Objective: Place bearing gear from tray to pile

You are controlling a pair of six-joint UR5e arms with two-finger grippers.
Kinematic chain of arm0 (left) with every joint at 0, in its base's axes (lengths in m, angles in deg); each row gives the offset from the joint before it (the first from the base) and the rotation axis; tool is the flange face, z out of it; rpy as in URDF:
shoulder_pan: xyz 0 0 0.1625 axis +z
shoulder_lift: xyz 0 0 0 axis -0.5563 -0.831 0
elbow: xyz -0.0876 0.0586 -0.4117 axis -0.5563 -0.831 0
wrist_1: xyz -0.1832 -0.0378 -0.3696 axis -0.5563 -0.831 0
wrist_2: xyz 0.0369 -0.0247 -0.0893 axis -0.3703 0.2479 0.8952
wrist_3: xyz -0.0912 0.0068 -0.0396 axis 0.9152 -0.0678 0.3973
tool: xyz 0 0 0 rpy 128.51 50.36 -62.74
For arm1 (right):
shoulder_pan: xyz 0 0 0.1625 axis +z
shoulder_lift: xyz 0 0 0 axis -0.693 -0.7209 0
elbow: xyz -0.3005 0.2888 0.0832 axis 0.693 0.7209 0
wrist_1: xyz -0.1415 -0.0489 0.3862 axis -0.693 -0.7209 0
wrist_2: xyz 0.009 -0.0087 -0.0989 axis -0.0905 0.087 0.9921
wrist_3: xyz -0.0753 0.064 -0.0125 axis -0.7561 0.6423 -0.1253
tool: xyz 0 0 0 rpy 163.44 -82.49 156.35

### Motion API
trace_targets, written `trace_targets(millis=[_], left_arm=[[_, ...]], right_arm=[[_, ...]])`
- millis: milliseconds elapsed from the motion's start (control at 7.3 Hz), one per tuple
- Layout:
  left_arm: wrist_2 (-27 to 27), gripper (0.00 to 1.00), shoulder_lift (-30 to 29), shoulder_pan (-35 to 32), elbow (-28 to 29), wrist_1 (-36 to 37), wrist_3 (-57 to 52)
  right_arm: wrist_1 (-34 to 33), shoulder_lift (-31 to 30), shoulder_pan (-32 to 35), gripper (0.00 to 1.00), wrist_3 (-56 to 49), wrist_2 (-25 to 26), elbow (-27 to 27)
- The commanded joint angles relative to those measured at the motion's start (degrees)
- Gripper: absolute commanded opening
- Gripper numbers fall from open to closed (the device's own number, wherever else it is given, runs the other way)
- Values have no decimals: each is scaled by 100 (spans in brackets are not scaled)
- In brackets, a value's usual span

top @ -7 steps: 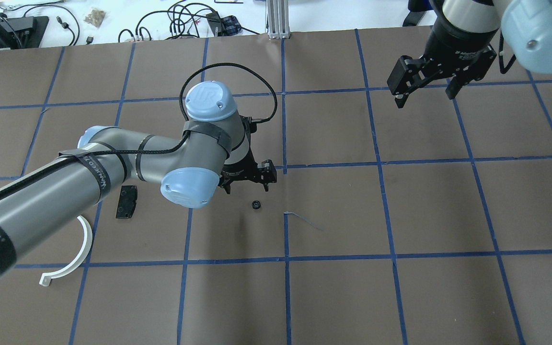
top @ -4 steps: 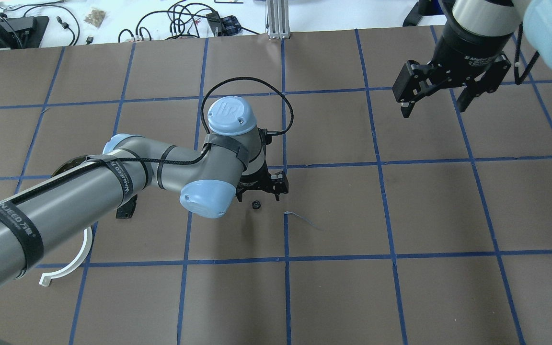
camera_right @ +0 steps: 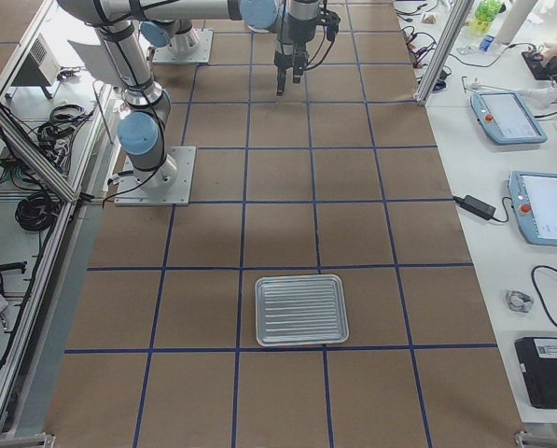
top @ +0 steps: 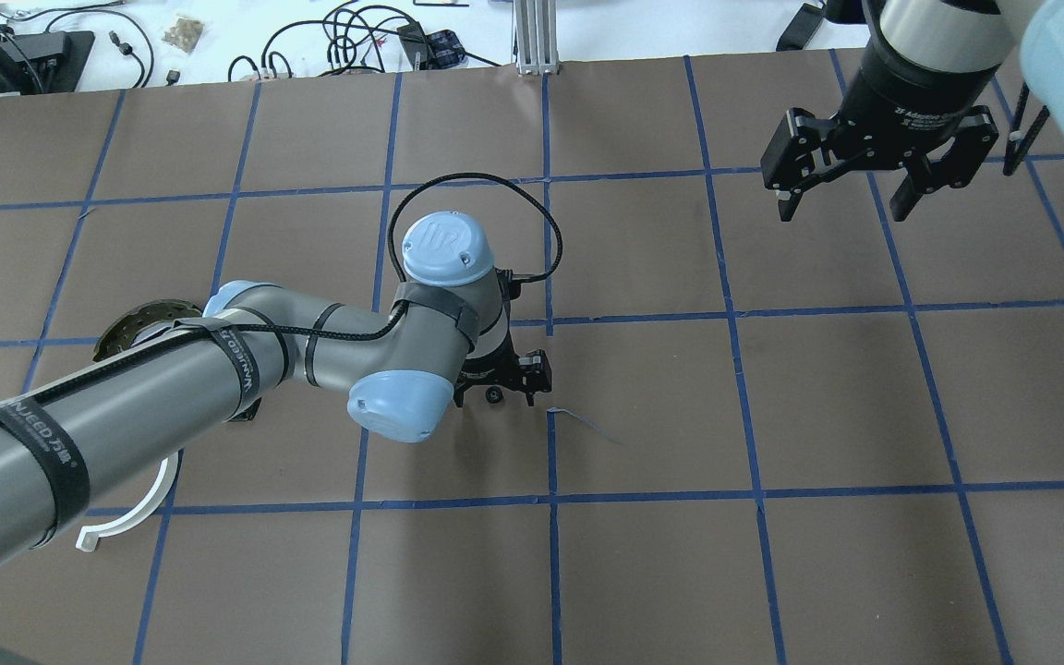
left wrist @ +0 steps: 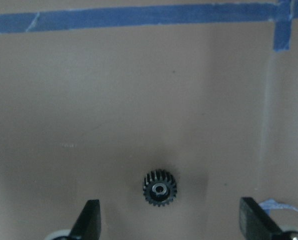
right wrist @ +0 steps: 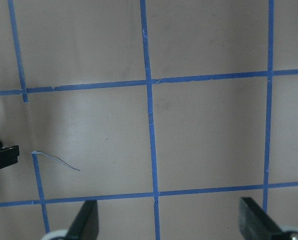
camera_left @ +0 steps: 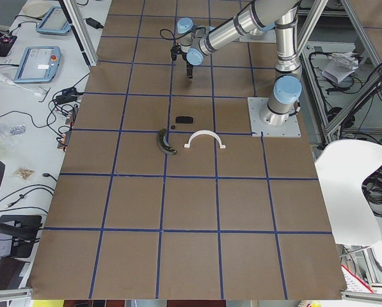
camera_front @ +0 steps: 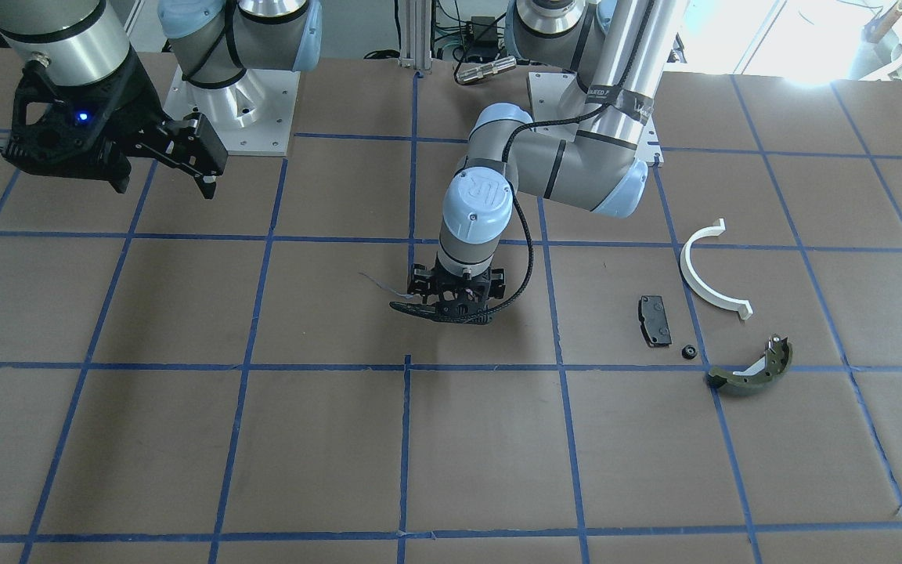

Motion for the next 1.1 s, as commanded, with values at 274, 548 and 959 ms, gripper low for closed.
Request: trace_targets(millis=[274, 548, 959], left_arm=[[-26, 61, -76, 9, -4, 215, -44], [-26, 30, -94, 9, 40, 224, 9], [-26, 0, -50, 9, 110, 224, -25]], right_arm=[[-288, -9, -43, 100, 12, 17, -1], [-640, -9, -17, 100, 12, 8, -10], [-693, -35, -52, 100, -14, 0, -19]])
